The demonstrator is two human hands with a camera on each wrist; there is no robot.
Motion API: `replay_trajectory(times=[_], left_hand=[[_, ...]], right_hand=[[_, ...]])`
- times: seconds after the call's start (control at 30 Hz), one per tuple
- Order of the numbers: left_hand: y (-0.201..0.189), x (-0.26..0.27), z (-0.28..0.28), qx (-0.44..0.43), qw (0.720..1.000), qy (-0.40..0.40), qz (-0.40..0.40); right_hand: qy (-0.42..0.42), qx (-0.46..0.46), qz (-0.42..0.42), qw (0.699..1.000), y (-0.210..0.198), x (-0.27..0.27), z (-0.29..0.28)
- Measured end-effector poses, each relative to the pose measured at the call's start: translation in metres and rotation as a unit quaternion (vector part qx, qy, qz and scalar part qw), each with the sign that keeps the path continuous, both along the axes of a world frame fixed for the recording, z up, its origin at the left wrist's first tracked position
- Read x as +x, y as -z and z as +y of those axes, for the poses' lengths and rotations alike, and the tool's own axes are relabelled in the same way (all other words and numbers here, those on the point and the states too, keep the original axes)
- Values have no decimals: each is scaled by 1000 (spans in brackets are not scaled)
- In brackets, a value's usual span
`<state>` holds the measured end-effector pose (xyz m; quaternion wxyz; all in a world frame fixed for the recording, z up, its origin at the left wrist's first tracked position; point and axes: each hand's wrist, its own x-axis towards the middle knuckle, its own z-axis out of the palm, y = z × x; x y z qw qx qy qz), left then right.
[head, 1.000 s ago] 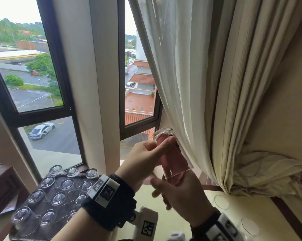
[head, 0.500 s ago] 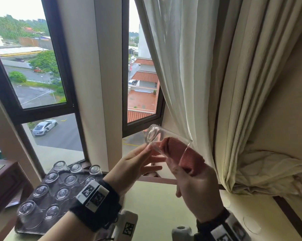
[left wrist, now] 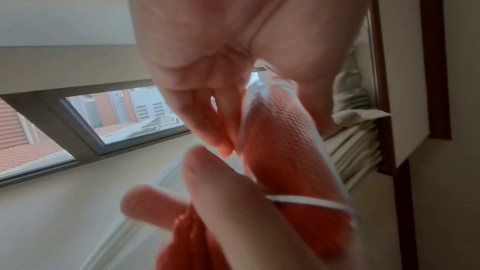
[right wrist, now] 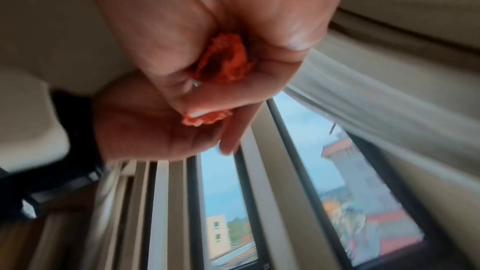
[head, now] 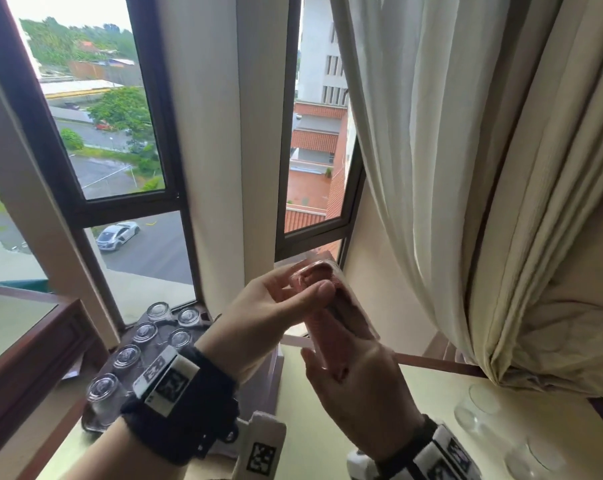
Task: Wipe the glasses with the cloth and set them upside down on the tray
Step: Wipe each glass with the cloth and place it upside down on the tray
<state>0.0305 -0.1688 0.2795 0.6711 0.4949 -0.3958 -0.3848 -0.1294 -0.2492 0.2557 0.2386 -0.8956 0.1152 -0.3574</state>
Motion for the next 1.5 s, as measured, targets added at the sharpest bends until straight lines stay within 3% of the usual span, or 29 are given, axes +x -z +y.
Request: replay_trajectory(times=[0.07,0.17,0.27,0.33,0.4,0.53,0.63,0.73,0.77,0.83,0.9,0.97,1.03,1.2,1.5], left_hand=[[8,12,10,-26,996,72,36],[17,25,23,-79,980,156,98],[30,34,30,-100,982,115,107],[35,44,35,-95,989,59,96],[42,56,42,-79,993,8,82],[62,78,55,-25,993,-89,68],[80,89,57,45,987,-157,11],[107,96,49,120,973,-195,-39],[119,98,44,145,968,-197,-49],[142,102,31,190,958,-203,-72],[164,107,14,244,937,-220,-122],[180,110,-3,291,913,-233,-164],[194,113,-19,340,892,-232,-185],[230,129,-53,433,853,-205,-205],[254,135,-99,485,820,-224,-203]], right_hand=[[-81,197,-13,977,-7,1,13],[-224,443,-24,868,-18,9,35],[-311,567,-91,758,-12,24,45],[-297,628,-97,713,-4,31,47],[-237,643,-79,724,7,32,44],[-78,539,8,839,26,24,40],[60,455,38,888,43,18,35],[148,157,63,974,63,13,24],[165,35,82,982,66,12,22],[164,-126,98,973,65,11,15],[84,-169,86,978,63,11,8],[-15,-107,104,989,72,8,1],[-47,-47,160,985,82,4,-5],[-36,-7,202,979,101,-9,-22],[1,44,231,972,125,-42,-58]])
